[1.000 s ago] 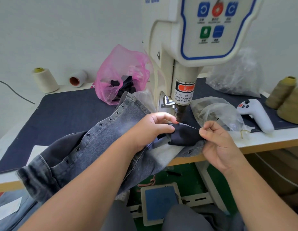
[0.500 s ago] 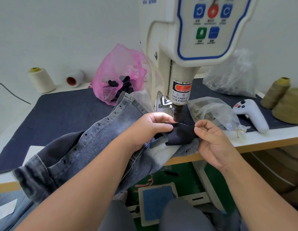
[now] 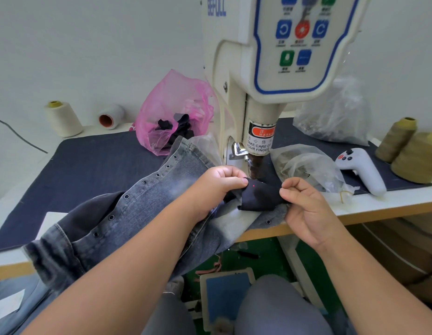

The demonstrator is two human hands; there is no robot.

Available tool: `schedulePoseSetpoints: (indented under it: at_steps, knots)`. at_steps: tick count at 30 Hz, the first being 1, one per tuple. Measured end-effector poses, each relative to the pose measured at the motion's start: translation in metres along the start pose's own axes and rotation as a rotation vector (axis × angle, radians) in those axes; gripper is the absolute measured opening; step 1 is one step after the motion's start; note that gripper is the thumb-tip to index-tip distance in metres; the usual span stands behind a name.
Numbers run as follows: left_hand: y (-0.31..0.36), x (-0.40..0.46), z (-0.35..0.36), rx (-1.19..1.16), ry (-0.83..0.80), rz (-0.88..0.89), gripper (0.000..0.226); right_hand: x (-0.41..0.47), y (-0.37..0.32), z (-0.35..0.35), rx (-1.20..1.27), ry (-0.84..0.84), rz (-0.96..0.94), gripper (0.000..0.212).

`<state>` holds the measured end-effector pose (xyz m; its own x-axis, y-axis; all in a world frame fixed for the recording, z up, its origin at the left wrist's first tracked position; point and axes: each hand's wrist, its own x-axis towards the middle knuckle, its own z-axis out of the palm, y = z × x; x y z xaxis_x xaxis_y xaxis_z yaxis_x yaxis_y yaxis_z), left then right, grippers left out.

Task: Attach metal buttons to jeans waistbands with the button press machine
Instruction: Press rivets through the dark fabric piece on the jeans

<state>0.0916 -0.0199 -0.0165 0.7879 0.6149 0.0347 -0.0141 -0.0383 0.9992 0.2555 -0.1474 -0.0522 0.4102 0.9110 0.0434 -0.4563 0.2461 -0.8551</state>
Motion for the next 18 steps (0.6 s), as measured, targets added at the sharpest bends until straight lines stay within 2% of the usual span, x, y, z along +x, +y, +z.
schedulePoseSetpoints:
  at_steps: [4,7,11,18]
  knots:
    - [0.0001,0.0006,0.0003,-0.025,-0.014,-0.003,0.023,-0.0009,-0.0004,-0.0006,-0.002,0.008,-0.004,0.015]
    - [-0.0019,0.0024,-0.0016,-0.019,0.006,-0.014,0.007,-0.0003,-0.0001,0.0002,0.006,0.016,-0.015,0.016]
    - [-0.0033,0.0022,-0.0038,-0.04,-0.016,-0.009,0.022,-0.0006,0.0007,0.0005,0.008,0.019,-0.022,0.017]
    - [-0.0038,0.0019,-0.0044,-0.101,-0.013,-0.001,0.028,-0.0014,-0.0011,0.0017,-0.011,0.02,-0.018,0.017]
